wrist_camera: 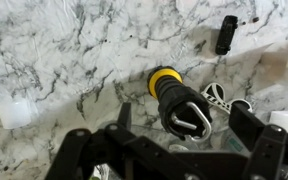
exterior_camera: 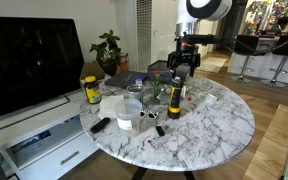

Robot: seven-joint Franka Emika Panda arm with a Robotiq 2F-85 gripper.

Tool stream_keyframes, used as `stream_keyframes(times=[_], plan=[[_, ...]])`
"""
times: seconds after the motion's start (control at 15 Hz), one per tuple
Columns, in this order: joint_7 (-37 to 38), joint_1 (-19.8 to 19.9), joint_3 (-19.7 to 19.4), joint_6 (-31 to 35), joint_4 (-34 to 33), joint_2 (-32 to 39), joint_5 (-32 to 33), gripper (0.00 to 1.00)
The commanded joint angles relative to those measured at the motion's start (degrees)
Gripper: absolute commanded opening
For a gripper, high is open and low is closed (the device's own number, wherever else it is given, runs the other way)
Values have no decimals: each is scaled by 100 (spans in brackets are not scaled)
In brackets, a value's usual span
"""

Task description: Move the torch backwards

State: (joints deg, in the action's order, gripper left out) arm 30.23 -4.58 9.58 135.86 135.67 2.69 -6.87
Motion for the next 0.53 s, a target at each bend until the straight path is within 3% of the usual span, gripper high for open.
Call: stream_keyframes(times=[0.0,0.47], plan=[[-147,-121,-138,158,-141,323,12,100],[-48,-296,-202,106,-363,753,114,100]])
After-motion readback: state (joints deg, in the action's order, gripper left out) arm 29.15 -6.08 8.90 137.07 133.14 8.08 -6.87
